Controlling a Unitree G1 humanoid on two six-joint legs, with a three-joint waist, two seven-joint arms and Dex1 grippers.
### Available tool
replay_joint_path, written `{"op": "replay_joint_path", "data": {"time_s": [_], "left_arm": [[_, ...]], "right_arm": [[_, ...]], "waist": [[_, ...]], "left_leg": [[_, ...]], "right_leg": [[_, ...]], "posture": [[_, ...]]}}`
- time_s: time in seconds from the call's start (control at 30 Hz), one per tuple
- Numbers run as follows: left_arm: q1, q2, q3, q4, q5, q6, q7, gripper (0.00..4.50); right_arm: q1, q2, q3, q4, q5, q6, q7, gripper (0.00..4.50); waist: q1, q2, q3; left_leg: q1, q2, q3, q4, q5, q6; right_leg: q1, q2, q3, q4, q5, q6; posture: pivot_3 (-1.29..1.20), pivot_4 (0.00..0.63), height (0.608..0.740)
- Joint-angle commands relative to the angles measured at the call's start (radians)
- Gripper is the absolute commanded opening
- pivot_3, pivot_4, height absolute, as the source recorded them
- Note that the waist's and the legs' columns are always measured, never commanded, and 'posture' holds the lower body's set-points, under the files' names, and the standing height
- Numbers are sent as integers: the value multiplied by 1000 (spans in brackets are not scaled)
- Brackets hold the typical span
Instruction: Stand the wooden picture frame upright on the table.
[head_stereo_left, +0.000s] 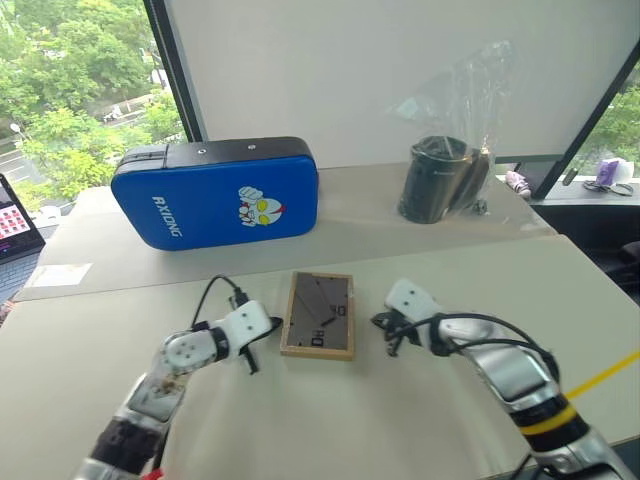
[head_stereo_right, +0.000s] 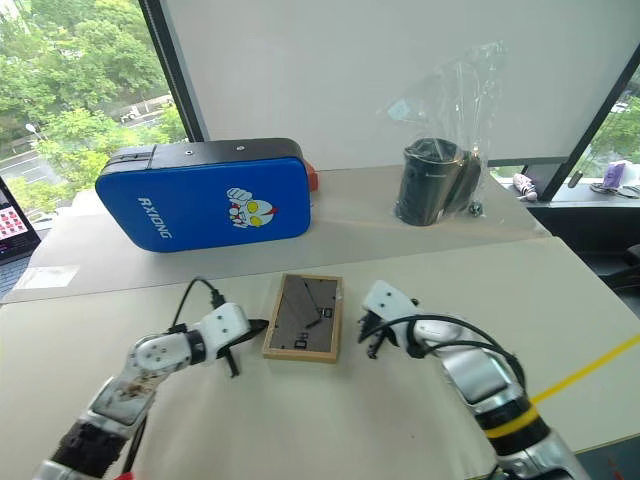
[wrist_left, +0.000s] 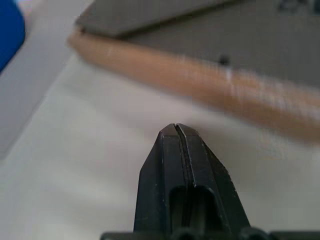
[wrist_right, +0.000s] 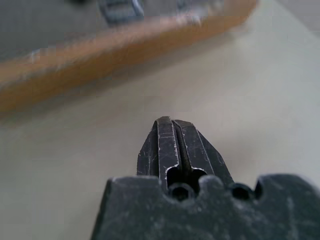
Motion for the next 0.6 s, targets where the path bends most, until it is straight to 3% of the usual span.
{"op": "replay_joint_path", "data": {"time_s": [0.03,0.1,0.4,0.6], "left_arm": [[-15,0,-33,13,57,-24,8,0],[-2,12,-33,-16,57,-13,-9,0],[345,203,121,-311,-30,109,-90,0],[533,213,179,-443,-60,159,-67,0]], "right_arm": [[-57,42,59,4,-68,28,-34,63],[-77,63,87,6,-93,38,-39,63],[-46,73,172,-174,-82,97,68,63],[-10,65,183,-235,-81,127,84,63]], "waist": [[0,0,0],[-1,0,0],[-31,0,0],[-26,1,0]], "left_leg": [[0,0,0,0,0,0],[0,0,0,0,0,0],[1,1,0,-2,-3,6],[2,1,0,-1,-6,9]], "right_leg": [[0,0,0,0,0,0],[-1,-1,0,0,0,0],[-3,1,0,4,-1,-1],[-2,0,0,3,-2,0]], "posture": [[0,150,740],[0,150,740],[0,150,740],[0,150,740]]}}
